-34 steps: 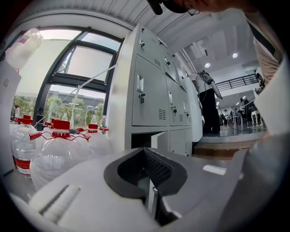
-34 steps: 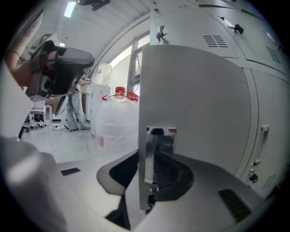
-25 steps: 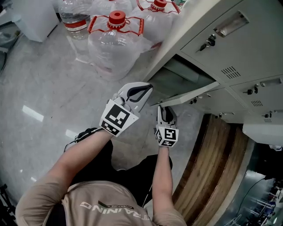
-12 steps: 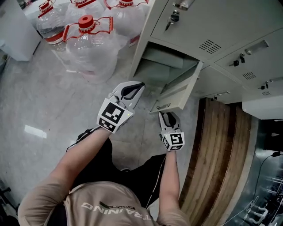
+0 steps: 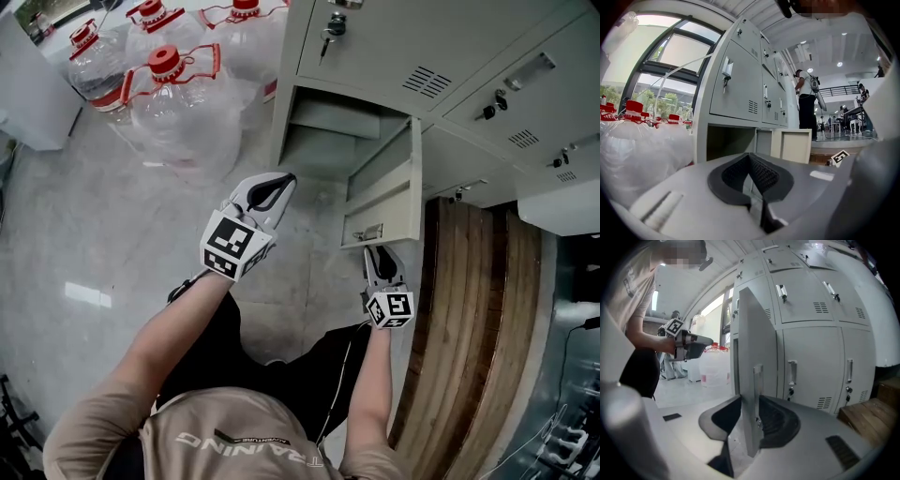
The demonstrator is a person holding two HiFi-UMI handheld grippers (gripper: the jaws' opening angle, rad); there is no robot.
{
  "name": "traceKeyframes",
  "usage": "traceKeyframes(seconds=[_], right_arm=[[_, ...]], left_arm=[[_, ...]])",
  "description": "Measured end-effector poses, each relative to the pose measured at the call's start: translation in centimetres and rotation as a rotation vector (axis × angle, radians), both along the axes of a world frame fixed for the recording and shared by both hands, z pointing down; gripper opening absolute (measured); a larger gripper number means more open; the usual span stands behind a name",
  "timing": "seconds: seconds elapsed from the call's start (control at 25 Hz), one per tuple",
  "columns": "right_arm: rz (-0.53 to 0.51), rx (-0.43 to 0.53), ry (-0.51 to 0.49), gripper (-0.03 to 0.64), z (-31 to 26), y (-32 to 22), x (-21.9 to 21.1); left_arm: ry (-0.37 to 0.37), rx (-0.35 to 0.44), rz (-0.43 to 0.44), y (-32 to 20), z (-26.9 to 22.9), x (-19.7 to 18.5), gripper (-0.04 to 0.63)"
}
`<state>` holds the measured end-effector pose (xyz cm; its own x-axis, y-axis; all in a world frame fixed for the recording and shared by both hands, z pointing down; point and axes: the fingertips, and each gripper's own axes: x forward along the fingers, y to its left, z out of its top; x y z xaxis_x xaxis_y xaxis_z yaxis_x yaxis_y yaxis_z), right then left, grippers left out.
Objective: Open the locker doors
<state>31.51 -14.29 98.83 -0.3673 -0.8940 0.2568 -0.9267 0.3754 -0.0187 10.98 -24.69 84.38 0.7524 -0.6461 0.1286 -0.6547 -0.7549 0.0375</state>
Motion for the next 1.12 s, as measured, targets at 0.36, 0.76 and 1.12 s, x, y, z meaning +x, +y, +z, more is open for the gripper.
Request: traceKeyframes(seconds=[0.36,0.76,1.12], right_arm=[[0.156,0.008,-0.008,0.088,0.0,0.6,3.5],[0.276,0.023,-0.053,0.017,-0.5,1.3,5.6],[0.301,0.085,-0.033,0.011,-5.2,3.9,4.0]], left_arm=[[-0.014,-0.011,-0.021,-0.6,0.7,-0.1,0.006],[-0.045,-0.020,-0.034,-0.8,1.5,-0.8,0.006],[-0.057,-0.020,-0.030,-1.1,2.2,-0.5,0.006]])
